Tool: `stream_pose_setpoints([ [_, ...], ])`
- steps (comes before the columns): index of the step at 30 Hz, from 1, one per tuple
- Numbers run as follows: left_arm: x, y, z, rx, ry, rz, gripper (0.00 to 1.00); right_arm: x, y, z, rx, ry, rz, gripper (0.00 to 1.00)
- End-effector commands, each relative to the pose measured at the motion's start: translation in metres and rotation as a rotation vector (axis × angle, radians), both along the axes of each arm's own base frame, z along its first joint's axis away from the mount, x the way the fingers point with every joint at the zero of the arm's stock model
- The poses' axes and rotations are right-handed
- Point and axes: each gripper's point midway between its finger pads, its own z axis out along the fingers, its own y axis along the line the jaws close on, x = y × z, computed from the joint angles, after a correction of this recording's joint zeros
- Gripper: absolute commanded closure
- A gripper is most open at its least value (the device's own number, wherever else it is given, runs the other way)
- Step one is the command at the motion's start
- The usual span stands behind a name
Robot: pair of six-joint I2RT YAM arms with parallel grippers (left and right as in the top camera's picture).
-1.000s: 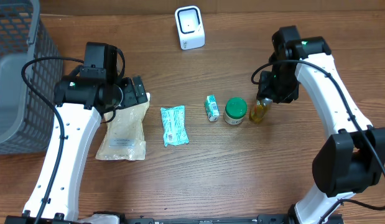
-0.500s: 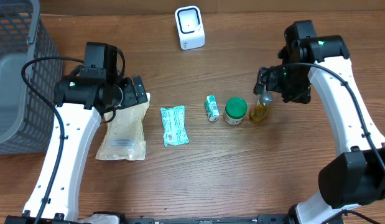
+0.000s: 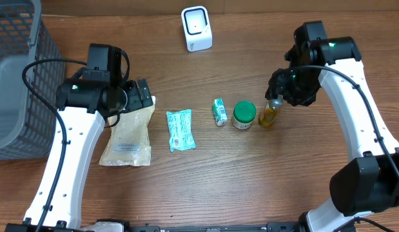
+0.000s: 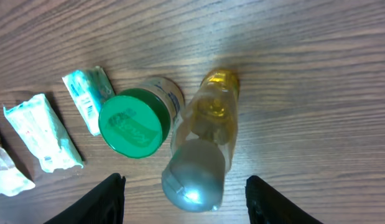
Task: Scan the item barcode
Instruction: 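Lower the right gripper around the oil bottle and close on it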
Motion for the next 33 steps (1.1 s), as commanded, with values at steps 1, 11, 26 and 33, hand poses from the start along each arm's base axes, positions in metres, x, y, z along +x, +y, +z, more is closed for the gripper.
stream_pose_setpoints([
  [1,0.002,0.002,0.003,0.008,-0.01,-0.001,0.01,-0.008,0.004,-0.005,-0.001,0.009,0.019,0.43],
  [11,0.002,0.002,0.003,0.008,-0.01,-0.001,0.01,-0.002,-0.014,-0.032,-0.11,0.019,-0.095,0.47],
  [26,0.002,0.002,0.003,0.008,-0.01,-0.001,0.0,0.002,0.005,-0.049,-0.126,-0.012,-0.084,0.45],
  [33,0.002,0.002,0.003,0.008,-0.01,-0.001,0.0,0.002,-0.01,-0.056,-0.21,-0.02,-0.125,0.46],
])
